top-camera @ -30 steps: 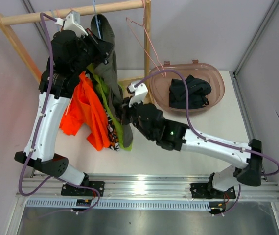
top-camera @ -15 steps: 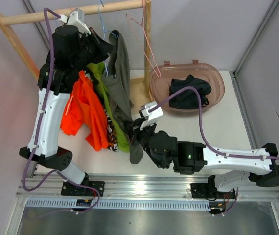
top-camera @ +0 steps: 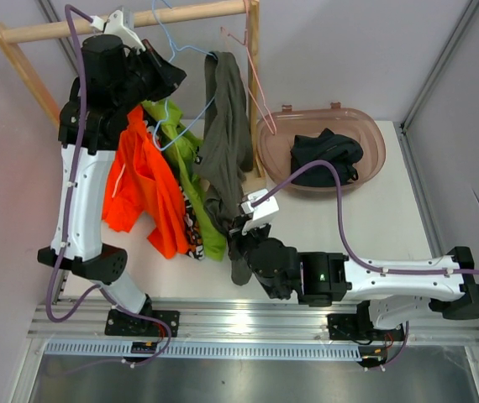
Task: Remove the shorts from the hanger
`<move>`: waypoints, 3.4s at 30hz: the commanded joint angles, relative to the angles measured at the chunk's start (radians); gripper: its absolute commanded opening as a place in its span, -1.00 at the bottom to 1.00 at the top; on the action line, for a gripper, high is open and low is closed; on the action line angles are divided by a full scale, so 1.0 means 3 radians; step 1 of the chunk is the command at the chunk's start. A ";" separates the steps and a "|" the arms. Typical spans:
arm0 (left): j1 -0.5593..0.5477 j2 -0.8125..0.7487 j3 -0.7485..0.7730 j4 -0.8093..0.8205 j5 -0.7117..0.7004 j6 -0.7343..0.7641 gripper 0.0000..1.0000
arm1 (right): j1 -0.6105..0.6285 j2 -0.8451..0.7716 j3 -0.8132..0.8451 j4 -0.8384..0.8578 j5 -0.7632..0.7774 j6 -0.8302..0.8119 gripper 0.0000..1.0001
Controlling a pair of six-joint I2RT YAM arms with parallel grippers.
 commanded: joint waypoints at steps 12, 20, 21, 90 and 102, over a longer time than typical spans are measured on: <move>0.0088 -0.1494 -0.1448 0.0443 0.0378 -0.0167 -1.00 | -0.1176 0.0505 0.1068 0.0435 -0.0976 -0.0595 -1.00; 0.0088 -0.1853 -0.1586 0.0134 0.0526 -0.0069 -1.00 | -0.1377 0.0547 0.1506 0.0072 -0.0972 -0.0658 -1.00; 0.0088 -0.1838 -0.1373 0.0077 0.0531 -0.0100 -1.00 | -0.1382 0.0480 0.1435 0.0097 -0.0956 -0.0601 -1.00; -0.0061 0.0611 0.0127 0.1069 0.0004 -0.0018 -0.99 | -0.3979 0.0138 -0.1036 0.0435 -0.2536 0.0529 0.99; -0.0153 0.0474 0.0102 0.0977 0.0080 -0.0028 0.23 | -0.3929 -0.0006 -0.1174 0.0455 -0.2567 0.0544 0.99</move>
